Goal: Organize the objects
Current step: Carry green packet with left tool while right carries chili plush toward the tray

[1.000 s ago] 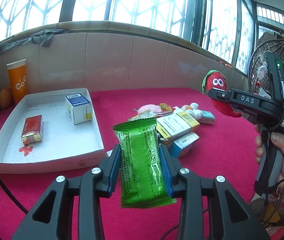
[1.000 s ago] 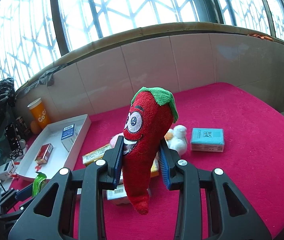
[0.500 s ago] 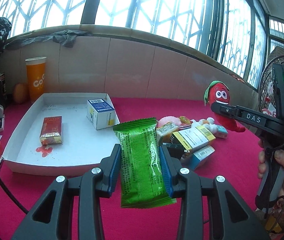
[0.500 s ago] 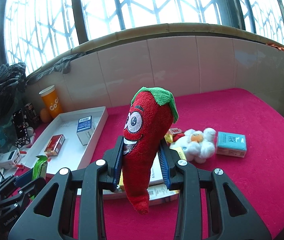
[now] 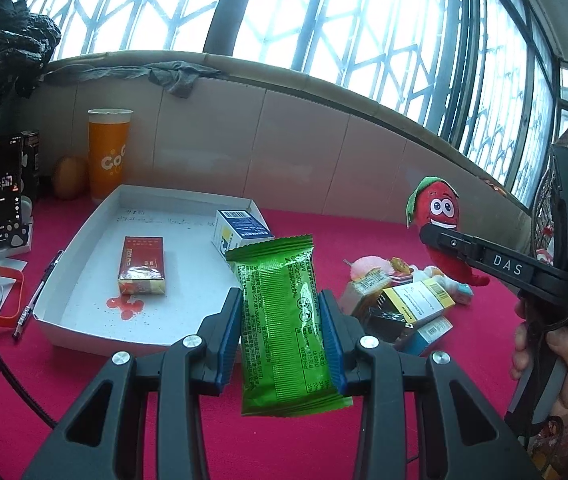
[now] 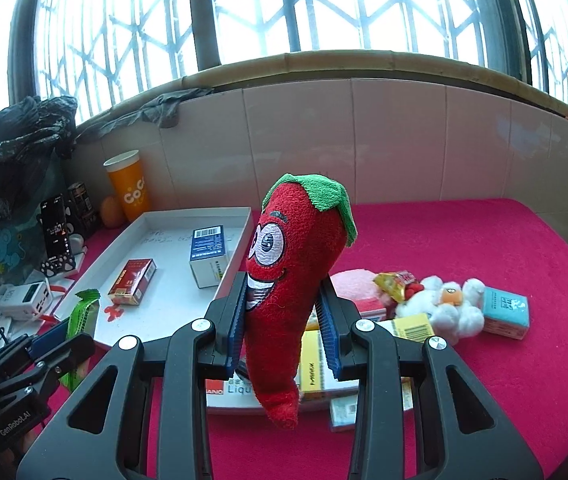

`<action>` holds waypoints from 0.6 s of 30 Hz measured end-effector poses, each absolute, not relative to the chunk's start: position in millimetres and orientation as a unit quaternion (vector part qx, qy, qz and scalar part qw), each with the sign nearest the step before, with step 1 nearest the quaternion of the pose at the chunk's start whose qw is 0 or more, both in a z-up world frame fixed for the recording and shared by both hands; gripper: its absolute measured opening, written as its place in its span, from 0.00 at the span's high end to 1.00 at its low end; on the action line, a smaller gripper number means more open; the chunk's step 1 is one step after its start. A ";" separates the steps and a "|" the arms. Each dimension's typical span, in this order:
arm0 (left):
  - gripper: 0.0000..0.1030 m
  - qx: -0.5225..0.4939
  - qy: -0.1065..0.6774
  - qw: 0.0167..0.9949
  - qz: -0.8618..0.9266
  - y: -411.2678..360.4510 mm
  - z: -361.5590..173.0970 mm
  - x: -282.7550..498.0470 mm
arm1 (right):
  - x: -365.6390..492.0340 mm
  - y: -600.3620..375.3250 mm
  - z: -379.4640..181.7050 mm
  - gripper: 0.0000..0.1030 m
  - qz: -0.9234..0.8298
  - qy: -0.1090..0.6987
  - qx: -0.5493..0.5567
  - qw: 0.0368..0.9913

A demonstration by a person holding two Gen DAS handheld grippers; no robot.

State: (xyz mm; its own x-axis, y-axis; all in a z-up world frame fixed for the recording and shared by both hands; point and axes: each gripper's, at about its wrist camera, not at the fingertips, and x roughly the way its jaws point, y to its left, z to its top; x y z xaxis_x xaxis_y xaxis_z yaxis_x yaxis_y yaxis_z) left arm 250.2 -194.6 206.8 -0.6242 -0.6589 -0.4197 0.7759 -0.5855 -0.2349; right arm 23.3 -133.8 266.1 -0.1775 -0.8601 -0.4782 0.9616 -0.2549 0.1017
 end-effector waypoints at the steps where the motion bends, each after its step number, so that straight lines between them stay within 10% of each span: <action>1: 0.64 0.144 0.201 0.411 -0.877 -196.5 207.9 252.5 | 25.4 -136.3 266.3 0.69 -0.758 0.113 0.226 0.601; 18: 0.64 0.132 0.205 0.454 -0.857 -246.2 225.0 276.1 | 56.7 -175.3 269.0 0.69 -0.733 0.132 0.231 0.626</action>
